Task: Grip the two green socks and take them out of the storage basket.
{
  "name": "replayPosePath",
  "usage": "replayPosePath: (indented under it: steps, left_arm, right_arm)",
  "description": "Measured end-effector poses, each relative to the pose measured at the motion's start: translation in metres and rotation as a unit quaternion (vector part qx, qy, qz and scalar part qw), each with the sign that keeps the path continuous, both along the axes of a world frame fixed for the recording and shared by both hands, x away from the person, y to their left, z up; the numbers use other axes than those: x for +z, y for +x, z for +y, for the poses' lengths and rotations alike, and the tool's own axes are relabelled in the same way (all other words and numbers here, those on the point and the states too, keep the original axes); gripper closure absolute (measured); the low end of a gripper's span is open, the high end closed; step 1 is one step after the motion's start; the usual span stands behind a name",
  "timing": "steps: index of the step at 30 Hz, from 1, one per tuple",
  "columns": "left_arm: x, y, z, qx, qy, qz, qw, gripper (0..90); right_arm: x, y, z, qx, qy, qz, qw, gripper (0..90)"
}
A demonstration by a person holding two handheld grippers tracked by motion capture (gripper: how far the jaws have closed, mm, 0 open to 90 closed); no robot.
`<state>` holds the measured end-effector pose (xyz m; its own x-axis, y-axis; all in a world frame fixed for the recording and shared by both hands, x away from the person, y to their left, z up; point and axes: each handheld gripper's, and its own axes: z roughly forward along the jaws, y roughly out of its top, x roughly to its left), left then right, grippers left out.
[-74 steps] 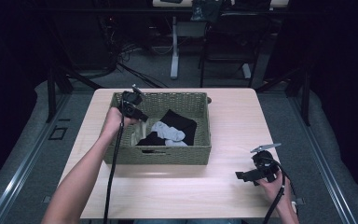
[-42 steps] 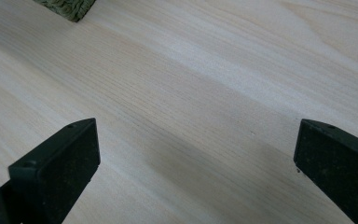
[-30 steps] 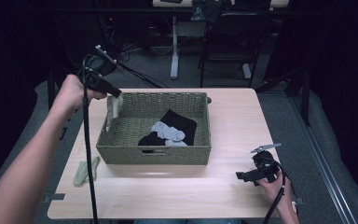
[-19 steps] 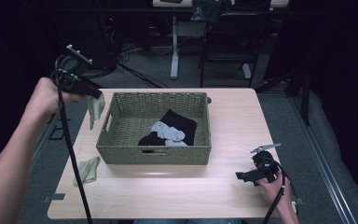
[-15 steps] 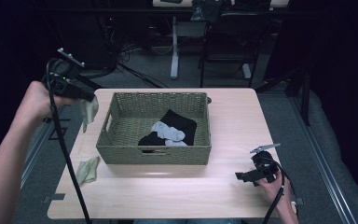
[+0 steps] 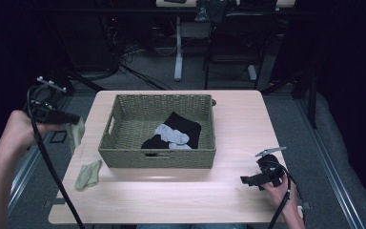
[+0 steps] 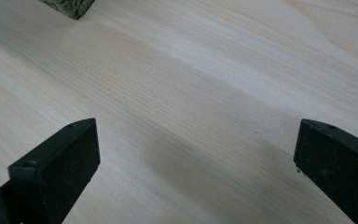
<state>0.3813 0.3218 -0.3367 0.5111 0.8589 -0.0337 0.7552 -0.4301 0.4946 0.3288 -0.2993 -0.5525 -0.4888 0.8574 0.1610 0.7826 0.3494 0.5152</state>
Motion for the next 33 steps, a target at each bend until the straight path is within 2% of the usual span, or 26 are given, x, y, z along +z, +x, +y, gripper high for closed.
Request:
replayPosePath:
  steps: [4, 7, 9, 11, 13, 16, 18, 19, 22, 25, 28, 29, 30, 31, 33]
  left_arm:
    - [-0.024, -0.004, 0.007, 0.014, -0.001, 0.012, 0.9998, 86.1]
    - [-0.043, -0.005, 0.012, 0.025, -0.011, 0.020, 0.9994, 86.1]
    - [-0.056, -0.005, 0.017, 0.032, -0.028, 0.023, 0.9988, 85.9]
    - [-0.070, -0.003, 0.021, 0.045, -0.029, 0.026, 0.9982, 85.9]
    - [-0.086, 0.000, 0.025, 0.055, -0.040, 0.037, 0.9970, 85.9]
    - [-0.110, 0.004, 0.027, 0.069, -0.025, 0.048, 0.9962, 85.9]
    - [-0.126, 0.007, 0.025, 0.076, -0.012, 0.043, 0.9961, 85.9]
    - [-0.134, 0.009, 0.025, 0.076, -0.011, 0.051, 0.9957, 85.9]
    - [-0.156, 0.015, 0.024, 0.087, -0.021, 0.063, 0.9940, 85.1]
    - [-0.172, 0.021, 0.027, 0.101, -0.038, 0.068, 0.9918, 83.7]
    - [-0.179, 0.023, 0.033, 0.111, -0.076, 0.070, 0.9884, 72.0]
    - [-0.180, 0.023, 0.034, 0.115, -0.085, 0.065, 0.9875, 64.6]
    - [-0.178, 0.021, 0.036, 0.119, -0.091, 0.062, 0.9867, 50.2]
    - [-0.176, 0.019, 0.036, 0.125, -0.094, 0.056, 0.9862, 50.2]
    - [-0.167, 0.013, 0.039, 0.131, -0.097, 0.041, 0.9858, 37.1]
  right_arm:
    - [0.000, 0.000, 0.000, 0.000, -0.001, 0.000, 1.0000, 0.0]
    - [0.000, 0.000, 0.000, 0.000, -0.001, 0.000, 1.0000, 0.0]
    - [0.000, 0.000, 0.000, 0.001, -0.001, -0.001, 1.0000, 0.0]
    - [0.000, 0.000, 0.000, -0.001, 0.000, -0.002, 1.0000, 0.0]
    - [0.000, 0.000, 0.000, -0.002, 0.002, -0.002, 1.0000, 0.0]
    - [0.001, 0.000, -0.001, 0.000, 0.002, -0.001, 1.0000, 0.0]
    - [0.000, 0.000, -0.001, -0.002, 0.002, -0.001, 1.0000, 0.0]
    - [0.000, 0.000, -0.001, 0.000, 0.001, -0.002, 1.0000, 0.0]
    - [0.000, 0.000, 0.000, -0.001, 0.000, -0.003, 1.0000, 0.0]
    - [0.000, 0.000, -0.001, 0.000, 0.002, 0.000, 1.0000, 0.0]
    - [0.000, 0.000, -0.002, -0.004, 0.004, -0.003, 1.0000, 0.0]
    - [0.000, 0.000, -0.002, -0.004, 0.003, -0.002, 1.0000, 0.0]
    - [0.000, 0.000, -0.002, -0.004, 0.003, -0.003, 1.0000, 0.0]
    - [0.000, 0.000, -0.002, -0.004, 0.003, -0.003, 1.0000, 0.0]
    - [0.000, 0.000, -0.002, -0.004, 0.004, -0.003, 1.0000, 0.0]
